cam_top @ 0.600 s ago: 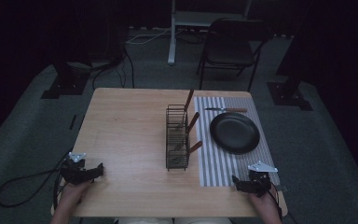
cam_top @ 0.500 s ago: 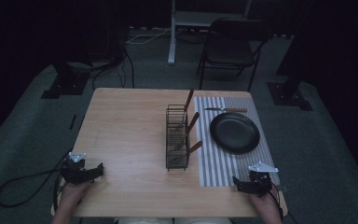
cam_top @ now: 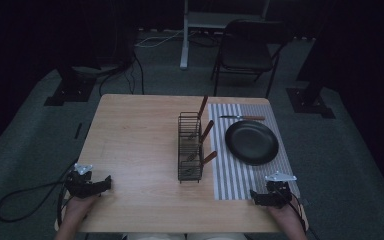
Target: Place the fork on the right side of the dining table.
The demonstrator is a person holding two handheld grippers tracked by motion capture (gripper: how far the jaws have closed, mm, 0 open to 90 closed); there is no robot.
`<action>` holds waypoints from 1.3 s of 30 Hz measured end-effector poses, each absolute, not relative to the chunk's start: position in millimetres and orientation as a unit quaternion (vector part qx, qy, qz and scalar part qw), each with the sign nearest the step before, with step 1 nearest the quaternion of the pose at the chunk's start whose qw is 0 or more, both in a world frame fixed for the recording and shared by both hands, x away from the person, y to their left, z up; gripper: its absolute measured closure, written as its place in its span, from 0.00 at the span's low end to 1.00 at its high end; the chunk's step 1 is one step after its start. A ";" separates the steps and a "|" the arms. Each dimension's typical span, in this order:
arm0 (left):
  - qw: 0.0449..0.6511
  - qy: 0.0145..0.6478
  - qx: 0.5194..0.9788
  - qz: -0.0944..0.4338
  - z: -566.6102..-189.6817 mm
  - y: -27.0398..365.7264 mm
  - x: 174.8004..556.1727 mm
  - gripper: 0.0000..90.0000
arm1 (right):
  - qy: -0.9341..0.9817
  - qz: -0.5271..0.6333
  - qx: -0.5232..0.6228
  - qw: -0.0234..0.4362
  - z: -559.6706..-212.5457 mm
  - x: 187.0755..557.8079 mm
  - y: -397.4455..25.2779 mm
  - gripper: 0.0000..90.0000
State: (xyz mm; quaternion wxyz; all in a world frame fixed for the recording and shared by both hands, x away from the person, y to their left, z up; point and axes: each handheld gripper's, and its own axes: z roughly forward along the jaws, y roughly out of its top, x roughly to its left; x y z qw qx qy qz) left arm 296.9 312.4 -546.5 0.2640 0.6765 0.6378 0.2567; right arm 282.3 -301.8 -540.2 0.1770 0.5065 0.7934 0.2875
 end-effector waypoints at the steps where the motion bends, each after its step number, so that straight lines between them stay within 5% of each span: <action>1: 0.264 0.638 0.676 0.257 -546.5 312.4 296.9 0.00 | 0.795 0.285 0.506 0.176 -539.4 282.4 -301.2 0.14; 17: 0.264 0.638 0.677 0.257 -546.5 312.4 296.9 0.00 | 0.794 0.324 0.495 0.138 -512.7 282.5 -296.2 0.18; 39: 0.263 0.637 0.678 0.256 -546.4 312.6 296.9 0.00 | 0.786 0.371 0.470 0.155 -466.5 299.2 -283.7 0.21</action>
